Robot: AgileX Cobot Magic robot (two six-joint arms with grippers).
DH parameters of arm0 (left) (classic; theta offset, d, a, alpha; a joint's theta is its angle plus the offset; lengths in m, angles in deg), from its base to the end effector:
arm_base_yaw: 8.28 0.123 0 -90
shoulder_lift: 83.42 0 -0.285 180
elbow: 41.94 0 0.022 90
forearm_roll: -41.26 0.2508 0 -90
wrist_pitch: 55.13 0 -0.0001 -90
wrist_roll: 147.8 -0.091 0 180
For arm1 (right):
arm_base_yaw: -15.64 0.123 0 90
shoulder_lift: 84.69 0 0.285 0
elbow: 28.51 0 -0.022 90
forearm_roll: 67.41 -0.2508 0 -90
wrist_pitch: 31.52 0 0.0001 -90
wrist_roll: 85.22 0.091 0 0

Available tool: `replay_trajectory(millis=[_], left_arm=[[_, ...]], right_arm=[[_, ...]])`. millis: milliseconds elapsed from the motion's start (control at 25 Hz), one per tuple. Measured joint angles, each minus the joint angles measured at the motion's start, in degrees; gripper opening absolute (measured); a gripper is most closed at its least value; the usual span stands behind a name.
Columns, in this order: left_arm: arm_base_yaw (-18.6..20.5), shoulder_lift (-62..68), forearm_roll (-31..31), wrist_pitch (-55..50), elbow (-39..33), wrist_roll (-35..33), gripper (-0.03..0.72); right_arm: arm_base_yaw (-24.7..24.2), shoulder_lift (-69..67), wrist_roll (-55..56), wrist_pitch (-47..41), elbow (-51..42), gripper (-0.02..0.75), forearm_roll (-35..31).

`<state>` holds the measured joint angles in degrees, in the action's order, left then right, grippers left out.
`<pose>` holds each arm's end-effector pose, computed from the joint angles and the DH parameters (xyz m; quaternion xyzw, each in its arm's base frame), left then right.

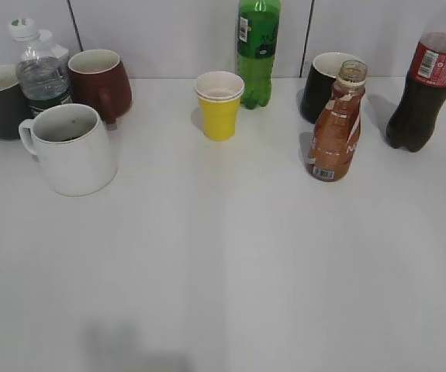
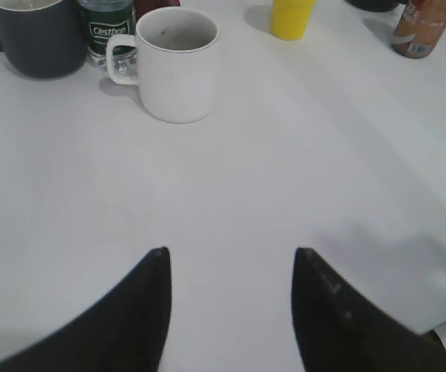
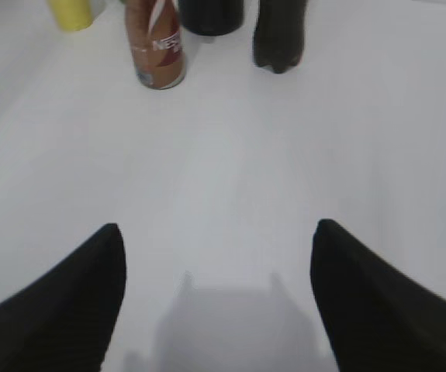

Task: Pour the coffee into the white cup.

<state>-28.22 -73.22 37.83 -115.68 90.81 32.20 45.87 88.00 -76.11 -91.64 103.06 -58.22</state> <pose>-0.0023 -0.0042 0.2843 0.1491 0.8437 -0.1186 0.5019 0.0007 -0.0142 0.2797 -0.1518 0.8309 0.1028 0.5253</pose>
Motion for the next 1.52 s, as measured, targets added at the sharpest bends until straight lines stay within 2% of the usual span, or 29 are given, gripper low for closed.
replay_trajectory(millis=[1160, 1280, 1360, 1520], left_arm=[[0.2, 0.0, -0.1, 0.0, 0.0, 0.0, 0.387], [3.5, 0.0, -0.1, 0.0, 0.0, 0.0, 0.387], [6.9, 0.0, -0.1, 0.0, 0.0, 0.0, 0.387], [12.2, 0.0, -0.1, 0.0, 0.0, 0.0, 0.387]], right_arm=[[0.0, 0.0, -0.4, 0.2, 0.0, 0.575, -0.8], [-0.5, 0.0, -0.4, 0.2, 0.0, 0.575, -0.8], [-1.2, 0.0, -0.4, 0.2, 0.0, 0.575, -0.8], [-4.7, 0.0, -0.4, 0.2, 0.0, 0.572, -0.8]])
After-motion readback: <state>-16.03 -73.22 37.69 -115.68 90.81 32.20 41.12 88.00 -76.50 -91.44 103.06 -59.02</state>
